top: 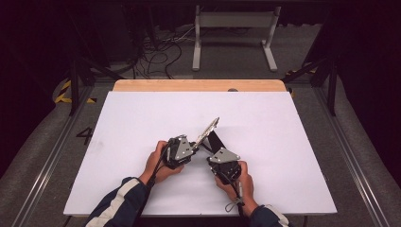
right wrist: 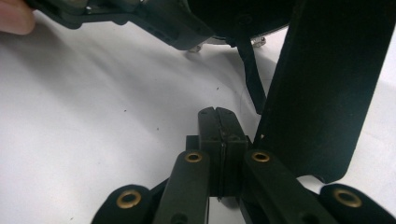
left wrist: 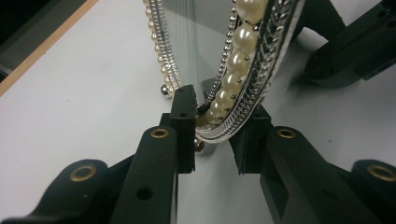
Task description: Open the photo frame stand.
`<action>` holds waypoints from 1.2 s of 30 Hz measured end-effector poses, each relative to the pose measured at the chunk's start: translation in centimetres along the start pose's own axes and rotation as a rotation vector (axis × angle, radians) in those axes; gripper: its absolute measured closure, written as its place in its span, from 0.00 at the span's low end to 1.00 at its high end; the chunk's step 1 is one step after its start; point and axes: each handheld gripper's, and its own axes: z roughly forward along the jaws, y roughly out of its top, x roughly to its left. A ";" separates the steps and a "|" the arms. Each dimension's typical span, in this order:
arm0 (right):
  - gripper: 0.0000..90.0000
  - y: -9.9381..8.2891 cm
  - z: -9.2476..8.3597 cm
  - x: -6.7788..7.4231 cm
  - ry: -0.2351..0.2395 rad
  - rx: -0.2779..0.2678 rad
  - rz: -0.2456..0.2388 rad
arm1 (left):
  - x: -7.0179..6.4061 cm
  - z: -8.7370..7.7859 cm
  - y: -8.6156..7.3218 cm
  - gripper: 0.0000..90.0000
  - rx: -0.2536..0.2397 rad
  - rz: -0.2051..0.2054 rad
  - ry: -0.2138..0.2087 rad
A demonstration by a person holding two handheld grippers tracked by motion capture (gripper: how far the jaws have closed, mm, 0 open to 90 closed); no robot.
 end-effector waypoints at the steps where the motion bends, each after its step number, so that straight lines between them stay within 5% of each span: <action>1: 1.00 0.0 0.0 0.0 0.004 0.000 0.000 | 0.0 0.0 0.0 0.81 -0.001 -0.004 -0.004; 20: 1.00 -0.6 0.0 -2.4 0.061 -0.019 0.007 | -0.1 -0.2 0.0 0.74 -0.029 -0.049 -0.085; 36: 1.00 -0.6 -0.7 -2.6 0.074 -0.046 0.026 | 0.0 -1.2 0.8 0.71 -0.168 -0.107 -0.156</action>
